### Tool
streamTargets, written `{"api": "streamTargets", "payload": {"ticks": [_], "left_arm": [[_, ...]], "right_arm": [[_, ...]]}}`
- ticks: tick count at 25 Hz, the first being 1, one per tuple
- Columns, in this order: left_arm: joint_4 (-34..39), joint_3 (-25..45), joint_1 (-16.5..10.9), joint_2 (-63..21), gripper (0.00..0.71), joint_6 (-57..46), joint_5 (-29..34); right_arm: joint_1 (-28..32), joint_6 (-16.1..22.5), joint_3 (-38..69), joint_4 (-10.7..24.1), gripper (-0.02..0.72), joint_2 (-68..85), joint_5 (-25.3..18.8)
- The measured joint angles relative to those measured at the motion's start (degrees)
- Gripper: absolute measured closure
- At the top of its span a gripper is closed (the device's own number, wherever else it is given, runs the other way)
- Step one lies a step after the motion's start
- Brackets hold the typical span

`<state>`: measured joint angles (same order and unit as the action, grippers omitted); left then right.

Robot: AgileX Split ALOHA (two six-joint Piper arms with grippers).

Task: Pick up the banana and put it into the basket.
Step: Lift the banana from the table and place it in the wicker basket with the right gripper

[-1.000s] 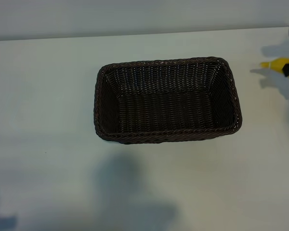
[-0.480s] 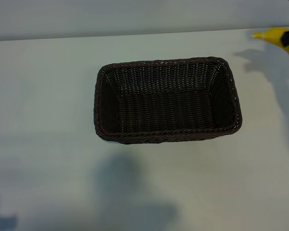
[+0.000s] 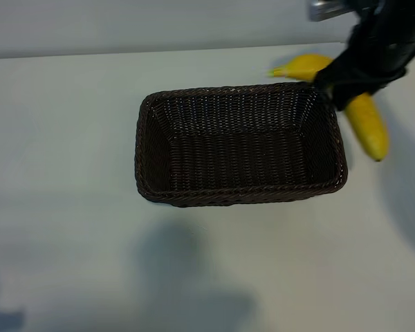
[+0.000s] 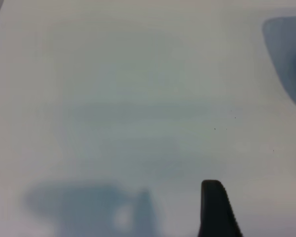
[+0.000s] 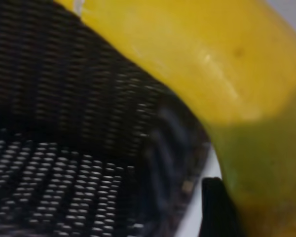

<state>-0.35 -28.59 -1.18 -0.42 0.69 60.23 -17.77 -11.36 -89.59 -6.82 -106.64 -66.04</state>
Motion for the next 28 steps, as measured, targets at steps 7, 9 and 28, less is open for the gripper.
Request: {"api": "streamTargets", "payload": {"ticks": [7, 9, 28], "left_arm": [[0.0, 0.0, 0.0, 0.0, 0.264, 0.0, 0.0], [0.0, 0.0, 0.0, 0.0, 0.264, 0.0, 0.0], [0.0, 0.0, 0.0, 0.0, 0.264, 0.0, 0.0]], "right_arm": [[-7.6, -3.1, 0.0, -0.4, 0.282, 0.0, 3.4], [-9.7, -6.9, 0.0, -0.4, 0.282, 0.0, 5.3], [-19.0, -36.8, 0.0, 2.2, 0.282, -1.8, 19.0]]}}
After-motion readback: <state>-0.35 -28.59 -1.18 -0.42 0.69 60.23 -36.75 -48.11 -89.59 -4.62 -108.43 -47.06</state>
